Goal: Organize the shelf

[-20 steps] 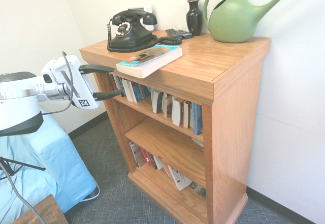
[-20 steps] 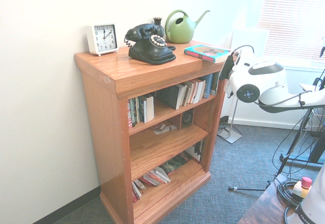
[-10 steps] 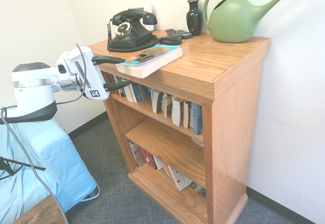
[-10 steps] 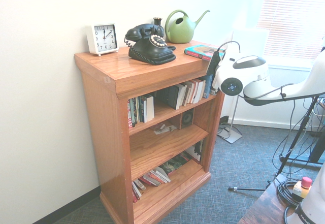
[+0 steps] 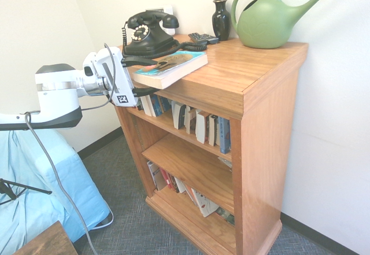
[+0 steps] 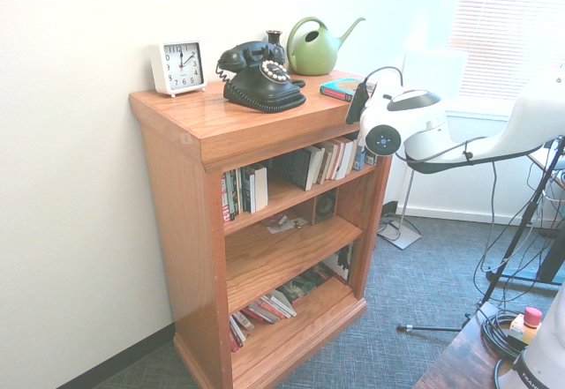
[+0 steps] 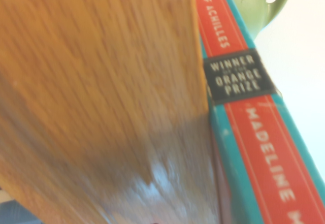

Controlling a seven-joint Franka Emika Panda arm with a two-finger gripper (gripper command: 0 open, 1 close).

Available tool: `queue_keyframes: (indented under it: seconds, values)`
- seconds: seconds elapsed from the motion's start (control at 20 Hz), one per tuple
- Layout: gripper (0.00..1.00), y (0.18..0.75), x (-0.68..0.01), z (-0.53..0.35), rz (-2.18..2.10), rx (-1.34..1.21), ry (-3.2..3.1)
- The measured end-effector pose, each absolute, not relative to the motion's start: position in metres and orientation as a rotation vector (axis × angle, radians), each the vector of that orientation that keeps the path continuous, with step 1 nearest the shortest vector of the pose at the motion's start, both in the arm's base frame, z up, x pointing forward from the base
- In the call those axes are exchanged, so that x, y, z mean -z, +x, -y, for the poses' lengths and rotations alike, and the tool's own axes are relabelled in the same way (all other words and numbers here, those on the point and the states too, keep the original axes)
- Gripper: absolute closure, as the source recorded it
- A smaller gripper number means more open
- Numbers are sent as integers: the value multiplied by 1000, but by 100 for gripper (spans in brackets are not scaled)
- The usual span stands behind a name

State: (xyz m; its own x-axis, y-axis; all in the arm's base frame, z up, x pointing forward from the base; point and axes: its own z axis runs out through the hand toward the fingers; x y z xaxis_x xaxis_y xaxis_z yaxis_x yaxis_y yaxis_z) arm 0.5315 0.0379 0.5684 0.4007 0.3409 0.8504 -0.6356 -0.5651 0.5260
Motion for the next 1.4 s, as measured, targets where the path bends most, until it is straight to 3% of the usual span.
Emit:
queue_keyframes:
  seconds: [0.05,1.4]
  values:
    - [100,533,-568,-38,259,-1324,1735]
    - [100,546,-574,-31,281,-1319,1729]
